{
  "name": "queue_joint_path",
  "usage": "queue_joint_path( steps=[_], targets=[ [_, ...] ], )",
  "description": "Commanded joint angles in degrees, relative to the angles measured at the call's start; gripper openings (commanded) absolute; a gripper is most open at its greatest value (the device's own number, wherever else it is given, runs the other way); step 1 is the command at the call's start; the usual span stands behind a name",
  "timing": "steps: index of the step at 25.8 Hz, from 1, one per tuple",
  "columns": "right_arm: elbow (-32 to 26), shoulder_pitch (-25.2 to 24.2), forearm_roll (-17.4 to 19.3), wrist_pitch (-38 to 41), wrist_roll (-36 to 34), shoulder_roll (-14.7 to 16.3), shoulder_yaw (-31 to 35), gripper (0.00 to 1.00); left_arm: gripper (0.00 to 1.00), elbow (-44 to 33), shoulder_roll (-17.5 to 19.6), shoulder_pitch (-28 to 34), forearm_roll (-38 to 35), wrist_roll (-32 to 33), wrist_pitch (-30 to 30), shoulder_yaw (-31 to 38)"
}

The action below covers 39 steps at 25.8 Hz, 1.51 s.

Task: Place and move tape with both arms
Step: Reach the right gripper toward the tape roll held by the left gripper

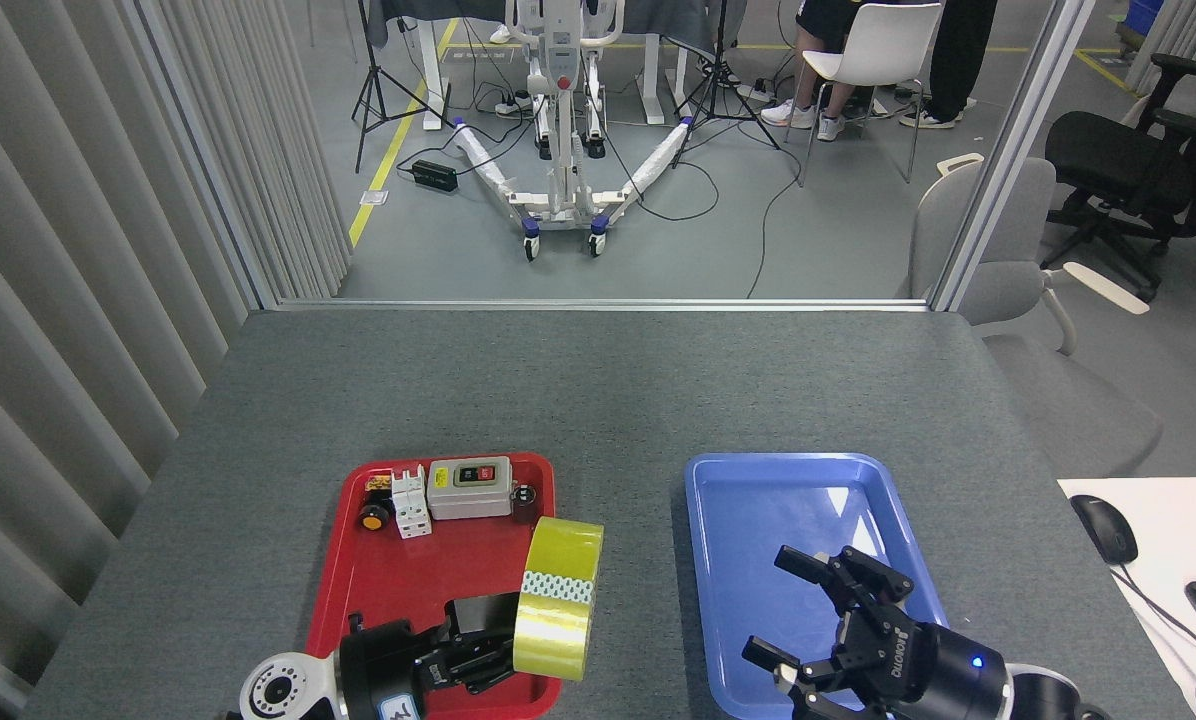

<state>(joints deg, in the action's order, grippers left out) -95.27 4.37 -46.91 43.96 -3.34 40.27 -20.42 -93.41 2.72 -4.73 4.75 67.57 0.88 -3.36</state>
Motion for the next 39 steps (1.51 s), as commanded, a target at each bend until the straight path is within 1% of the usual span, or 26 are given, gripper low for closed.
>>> queue_joint_path(
  steps=[1,3,4,5,8,10,13,16,22,25,28,33,39],
  targets=[
    [1.58,3.19,-0.37,-2.73,0.35,-4.32,-2.69,1.0,0.0,-1.07,0.0,1.57,4.13,5.82,-0.09,1.95],
    [3.6,5.12,-0.9,-4.23,0.44,-7.4,-3.84,1.0,0.0,-1.43,0.0,1.74,5.62,8.45,-0.26,2.22],
    [4.39,6.26,-1.78,-4.23,0.52,-8.63,-4.89,1.0,0.0,-1.51,0.0,1.74,5.71,8.89,-0.52,2.22],
    [4.74,7.41,-2.48,-3.96,1.05,-8.98,-6.47,0.99,0.0,-1.51,0.0,1.74,5.71,9.07,-0.61,2.31],
    [4.21,9.43,-2.92,-1.94,1.58,-8.89,-9.72,0.99,0.0,-1.6,0.0,1.83,5.71,9.33,-0.79,2.39],
    [4.12,9.87,-2.92,0.78,1.58,-8.8,-9.99,0.98,0.0,-1.6,0.0,1.83,5.8,9.33,-0.96,2.39],
    [4.12,9.87,-3.01,1.04,1.58,-8.8,-9.99,0.98,0.0,-1.51,0.0,1.83,5.71,9.33,-0.96,2.31],
    [4.12,10.04,-3.1,1.04,1.75,-9.86,-10.16,0.98,0.0,-1.43,-0.08,1.74,5.36,9.07,-0.97,2.31],
    [4.91,10.83,-3.36,1.04,6.41,-14.43,-10.78,0.98,0.0,-0.72,-0.17,1.57,3.08,7.22,-0.88,2.31],
    [5.27,11.62,-5.64,-0.97,6.76,-16.89,-11.48,0.96,0.0,-0.63,-0.17,1.39,2.72,6.78,-0.79,2.31],
    [6.76,12.33,-6.26,-1.94,6.94,-18.38,-12.27,0.95,0.0,-0.46,-0.17,1.22,2.37,6.69,-0.7,2.22],
    [9.84,13.56,-6.7,-2.03,6.94,-19.44,-12.45,0.89,0.0,-0.19,-0.26,1.13,2.11,6.69,-0.79,2.31],
    [10.98,15.05,-6.7,-1.94,6.94,-19.96,-13.5,0.75,0.0,-0.11,-0.17,1.13,2.11,6.61,-0.96,2.31]
  ],
)
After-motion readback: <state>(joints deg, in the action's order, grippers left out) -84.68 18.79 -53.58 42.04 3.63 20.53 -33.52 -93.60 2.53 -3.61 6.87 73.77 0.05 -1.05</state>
